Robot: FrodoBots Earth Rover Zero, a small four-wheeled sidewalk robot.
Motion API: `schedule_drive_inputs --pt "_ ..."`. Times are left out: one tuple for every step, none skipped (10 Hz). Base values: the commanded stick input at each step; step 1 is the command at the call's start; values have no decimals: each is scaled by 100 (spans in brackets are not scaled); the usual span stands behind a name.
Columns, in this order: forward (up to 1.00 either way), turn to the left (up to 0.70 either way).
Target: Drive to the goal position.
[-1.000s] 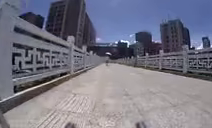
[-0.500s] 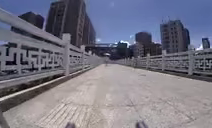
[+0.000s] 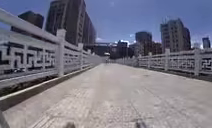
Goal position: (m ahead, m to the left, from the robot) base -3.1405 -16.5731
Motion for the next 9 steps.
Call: schedule_drive_inputs --pt "70 0" --pt "70 0" --pt "70 0" --pt "70 0" --pt "70 0" --pt "70 0" --pt "70 0" --pt "70 0" --pt "70 0"
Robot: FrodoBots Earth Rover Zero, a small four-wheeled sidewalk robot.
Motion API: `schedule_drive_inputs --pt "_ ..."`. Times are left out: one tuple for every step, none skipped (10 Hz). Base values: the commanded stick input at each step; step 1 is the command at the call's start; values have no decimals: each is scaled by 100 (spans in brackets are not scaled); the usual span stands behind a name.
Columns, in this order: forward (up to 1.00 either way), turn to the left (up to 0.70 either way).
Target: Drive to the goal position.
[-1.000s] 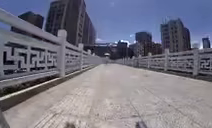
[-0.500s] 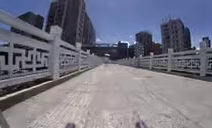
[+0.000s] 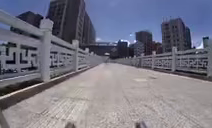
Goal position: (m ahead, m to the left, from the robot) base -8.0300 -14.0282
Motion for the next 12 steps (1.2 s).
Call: schedule_drive_inputs --pt "70 0" --pt "70 0" --pt "70 0" --pt "70 0" --pt "70 0" --pt "70 0" --pt "70 0" --pt "70 0" --pt "70 0" --pt "70 0" --pt "70 0" --pt "70 0"
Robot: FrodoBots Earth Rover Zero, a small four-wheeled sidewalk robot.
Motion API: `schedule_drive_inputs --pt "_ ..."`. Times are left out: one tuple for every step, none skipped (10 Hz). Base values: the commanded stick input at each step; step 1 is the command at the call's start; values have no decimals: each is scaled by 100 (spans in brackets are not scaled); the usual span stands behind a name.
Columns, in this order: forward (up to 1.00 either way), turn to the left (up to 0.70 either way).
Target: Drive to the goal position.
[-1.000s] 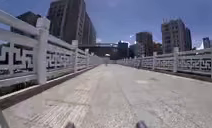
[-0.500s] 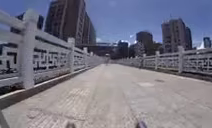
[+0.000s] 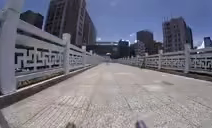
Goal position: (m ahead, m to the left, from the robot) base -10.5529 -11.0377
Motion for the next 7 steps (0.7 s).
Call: schedule_drive_inputs --pt "70 0" --pt "70 0" --pt "70 0" --pt "70 0" --pt "70 0" --pt "70 0" --pt "70 0"
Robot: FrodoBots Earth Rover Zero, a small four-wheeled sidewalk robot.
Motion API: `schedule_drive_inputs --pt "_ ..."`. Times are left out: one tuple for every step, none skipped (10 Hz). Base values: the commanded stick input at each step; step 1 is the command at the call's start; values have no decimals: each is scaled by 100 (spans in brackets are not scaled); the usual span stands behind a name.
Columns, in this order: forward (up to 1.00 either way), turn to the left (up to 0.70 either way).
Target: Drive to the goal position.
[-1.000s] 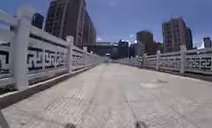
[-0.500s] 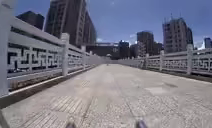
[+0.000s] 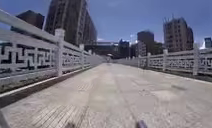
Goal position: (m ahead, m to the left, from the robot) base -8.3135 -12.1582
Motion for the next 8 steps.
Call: schedule_drive_inputs --pt "70 0" --pt "70 0" --pt "70 0" --pt "70 0" --pt "70 0" --pt "70 0" --pt "70 0" --pt "70 0"
